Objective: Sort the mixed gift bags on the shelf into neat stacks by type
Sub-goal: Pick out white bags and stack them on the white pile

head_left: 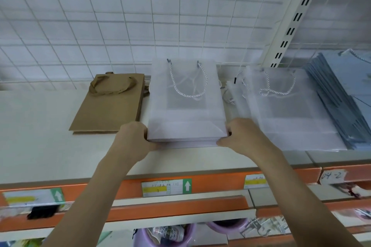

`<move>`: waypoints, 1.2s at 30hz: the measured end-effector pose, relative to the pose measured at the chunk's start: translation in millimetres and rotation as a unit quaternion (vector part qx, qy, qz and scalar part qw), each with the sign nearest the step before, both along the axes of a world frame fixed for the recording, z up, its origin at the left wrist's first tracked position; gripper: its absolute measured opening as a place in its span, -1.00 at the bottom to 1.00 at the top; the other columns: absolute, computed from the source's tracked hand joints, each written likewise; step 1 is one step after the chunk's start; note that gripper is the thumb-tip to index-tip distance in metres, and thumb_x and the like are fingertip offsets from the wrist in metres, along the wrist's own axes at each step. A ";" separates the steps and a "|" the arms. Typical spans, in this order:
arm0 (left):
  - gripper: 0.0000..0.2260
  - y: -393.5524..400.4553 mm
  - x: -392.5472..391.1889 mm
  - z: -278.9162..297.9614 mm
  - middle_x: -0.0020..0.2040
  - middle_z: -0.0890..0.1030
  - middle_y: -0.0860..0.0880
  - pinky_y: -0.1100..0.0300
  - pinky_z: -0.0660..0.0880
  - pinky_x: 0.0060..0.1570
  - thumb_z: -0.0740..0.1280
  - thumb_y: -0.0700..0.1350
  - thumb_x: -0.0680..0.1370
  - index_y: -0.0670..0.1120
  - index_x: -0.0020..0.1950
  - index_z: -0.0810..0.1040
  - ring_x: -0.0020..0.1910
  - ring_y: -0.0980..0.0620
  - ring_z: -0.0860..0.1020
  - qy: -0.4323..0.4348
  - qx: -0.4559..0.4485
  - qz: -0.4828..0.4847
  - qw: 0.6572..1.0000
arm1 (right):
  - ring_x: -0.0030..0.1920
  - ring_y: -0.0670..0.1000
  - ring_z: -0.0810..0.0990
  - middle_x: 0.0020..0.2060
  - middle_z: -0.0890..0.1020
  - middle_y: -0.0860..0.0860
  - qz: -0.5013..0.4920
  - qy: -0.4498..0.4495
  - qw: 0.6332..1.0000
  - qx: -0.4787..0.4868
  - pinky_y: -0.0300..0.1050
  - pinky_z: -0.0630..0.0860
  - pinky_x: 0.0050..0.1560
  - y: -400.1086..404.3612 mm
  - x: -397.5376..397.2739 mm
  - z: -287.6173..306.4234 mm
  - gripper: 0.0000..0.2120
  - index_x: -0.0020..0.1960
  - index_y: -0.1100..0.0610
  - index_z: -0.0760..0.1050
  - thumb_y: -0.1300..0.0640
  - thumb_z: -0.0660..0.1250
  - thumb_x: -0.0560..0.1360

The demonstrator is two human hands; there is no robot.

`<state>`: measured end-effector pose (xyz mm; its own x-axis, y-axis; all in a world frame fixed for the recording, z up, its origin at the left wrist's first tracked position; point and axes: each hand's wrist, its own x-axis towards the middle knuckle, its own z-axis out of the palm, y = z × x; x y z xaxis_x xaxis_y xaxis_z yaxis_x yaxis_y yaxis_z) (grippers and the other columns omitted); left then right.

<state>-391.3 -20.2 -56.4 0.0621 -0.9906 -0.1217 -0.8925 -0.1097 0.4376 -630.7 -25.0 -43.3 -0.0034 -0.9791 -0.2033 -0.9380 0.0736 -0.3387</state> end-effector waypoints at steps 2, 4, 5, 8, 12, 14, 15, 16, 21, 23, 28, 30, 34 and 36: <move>-0.63 1.4 -1.5 1.2 -0.33 0.48 -0.08 0.20 0.33 -0.41 0.54 0.00 0.32 -0.27 -0.17 0.52 -0.38 0.00 0.41 0.031 0.017 -0.004 0.999 | -0.25 0.08 0.44 -0.32 0.42 0.05 0.009 0.010 1.000 0.001 -0.15 0.30 -0.35 2.2 -0.9 1.8 -0.71 -0.31 0.16 0.31 0.16 0.44 0.35; -0.59 2.5 -4.0 1.1 -0.16 0.57 -0.13 0.15 0.46 -0.22 0.54 -0.04 0.32 -0.26 -0.01 0.52 -0.20 -0.10 0.52 0.027 0.018 -0.019 0.999 | -0.18 0.07 0.42 -0.19 0.41 0.04 0.032 0.025 0.999 -0.008 -0.15 0.31 -0.31 5.6 1.9 3.7 -0.72 -0.08 0.17 0.34 0.15 0.44 0.39; -0.55 2.9 -5.0 0.6 -0.06 0.59 -0.15 0.11 0.50 -0.12 0.53 -0.03 0.33 -0.25 0.07 0.49 -0.10 -0.13 0.54 0.013 0.011 -0.032 0.999 | -0.16 0.06 0.40 -0.15 0.40 0.03 0.048 0.032 0.998 -0.019 -0.15 0.27 -0.34 7.3 3.5 3.4 -0.64 0.08 0.19 0.32 0.13 0.42 0.41; -0.45 3.6 -7.2 -0.5 0.06 0.57 -0.21 0.01 0.50 0.02 0.46 -0.01 0.40 -0.23 0.25 0.34 0.02 -0.18 0.54 -0.033 -0.016 -0.072 0.997 | -0.14 0.03 0.36 -0.08 0.41 0.03 0.073 0.032 0.995 -0.059 -0.23 0.15 -0.44 9.4 4.8 1.8 -0.43 0.31 0.22 0.16 0.12 0.38 0.45; -0.20 6.2 -10.9 -2.6 0.01 0.57 -0.21 0.09 0.45 -0.07 0.37 -0.03 0.50 -0.25 0.49 -0.09 -0.01 -0.17 0.55 -0.080 -0.053 -0.077 0.992 | -0.09 0.11 0.46 0.06 0.49 0.14 0.066 0.009 0.995 -0.073 -0.15 0.28 -0.26 7.3 2.3 -3.7 -0.40 0.35 0.26 0.13 0.11 0.36 0.46; -0.18 7.5 -11.6 -6.8 -0.06 0.58 -0.19 0.13 0.40 -0.16 0.32 -0.08 0.53 -0.22 0.50 -0.22 -0.11 -0.14 0.53 -0.085 -0.085 -0.074 0.990 | 0.03 0.15 0.51 0.10 0.50 0.15 0.063 0.026 0.993 -0.095 -0.16 0.27 -0.24 7.3 1.6 -7.0 -0.37 0.39 0.27 0.11 0.09 0.34 0.47; -0.18 8.9 -11.9 -8.3 -0.07 0.58 -0.19 0.14 0.38 -0.18 0.31 -0.11 0.53 -0.21 0.50 -0.26 -0.14 -0.15 0.52 -0.081 -0.101 -0.075 0.989 | 0.07 0.16 0.52 0.11 0.50 0.16 0.066 0.031 0.991 -0.109 -0.16 0.26 -0.24 7.6 1.5 -8.6 -0.36 0.40 0.27 0.11 0.08 0.34 0.48; -0.18 10.5 -12.4 -9.4 -0.07 0.58 -0.20 0.13 0.37 -0.18 0.31 -0.13 0.52 -0.21 0.50 -0.27 -0.14 -0.16 0.52 -0.077 -0.115 -0.075 0.988 | 0.09 0.18 0.52 0.11 0.51 0.17 0.068 0.034 0.990 -0.121 -0.15 0.26 -0.23 7.7 1.8 -9.7 -0.34 0.41 0.28 0.10 0.07 0.35 0.48; -0.40 7.6 -4.8 -16.1 -0.25 0.54 -0.11 0.17 0.37 -0.35 0.41 -0.17 0.45 -0.27 0.39 0.20 -0.30 -0.05 0.47 0.039 -0.124 -0.010 0.991 | -0.05 0.20 0.55 -0.05 0.56 0.20 0.053 0.044 0.987 -0.142 -0.09 0.30 -0.29 9.1 4.1 -18.1 -0.47 0.29 0.28 0.22 0.06 0.36 0.47; -0.71 5.8 2.3 -17.3 -0.42 0.44 -0.01 0.26 0.23 -0.47 0.46 -0.12 0.41 -0.21 -0.04 0.42 -0.40 0.01 0.40 0.060 -0.105 0.010 0.993 | -0.15 0.15 0.51 -0.17 0.53 0.15 0.023 -0.005 0.989 -0.146 -0.13 0.30 -0.37 12.8 3.2 -19.2 -0.65 0.05 0.22 0.32 0.06 0.39 0.44; -0.61 -3.1 7.4 -14.4 -0.47 0.36 -0.06 0.20 0.22 -0.46 0.50 -0.04 0.37 -0.15 -0.46 0.35 -0.39 -0.05 0.36 0.017 -0.043 -0.020 0.999 | -0.25 0.09 0.52 -0.25 0.59 0.14 -0.034 -0.082 0.995 -0.038 -0.15 0.42 -0.30 6.0 -6.2 -16.2 -0.70 -0.14 0.34 0.48 0.15 0.49 0.31; -0.62 -7.7 5.2 -10.9 -0.48 0.37 -0.08 0.20 0.21 -0.46 0.50 -0.04 0.38 -0.17 -0.46 0.38 -0.40 -0.06 0.36 0.001 -0.028 -0.034 0.999 | -0.39 0.01 0.40 -0.41 0.44 0.07 -0.027 -0.054 0.998 -0.001 -0.18 0.23 -0.45 4.6 -3.8 -11.3 -0.68 -0.35 0.25 0.35 0.16 0.50 0.31; -0.59 -9.7 5.9 -9.0 -0.48 0.37 -0.04 0.20 0.19 -0.48 0.46 -0.01 0.42 -0.12 -0.49 0.34 -0.40 -0.06 0.37 -0.021 -0.033 -0.053 0.998 | -0.35 0.05 0.39 -0.46 0.36 0.02 -0.017 -0.027 0.999 -0.026 -0.17 0.18 -0.48 -0.5 -3.4 -7.1 -0.60 -0.42 0.16 0.27 0.15 0.50 0.32; -0.60 -8.0 5.8 -9.3 -0.45 0.37 -0.02 0.19 0.19 -0.47 0.42 0.01 0.45 -0.11 -0.46 0.32 -0.33 -0.08 0.40 -0.050 -0.041 -0.065 0.996 | -0.31 0.07 0.41 -0.46 0.37 0.02 -0.014 -0.019 0.999 -0.038 -0.18 0.19 -0.47 -1.1 -4.5 -8.6 -0.60 -0.43 0.16 0.27 0.14 0.50 0.31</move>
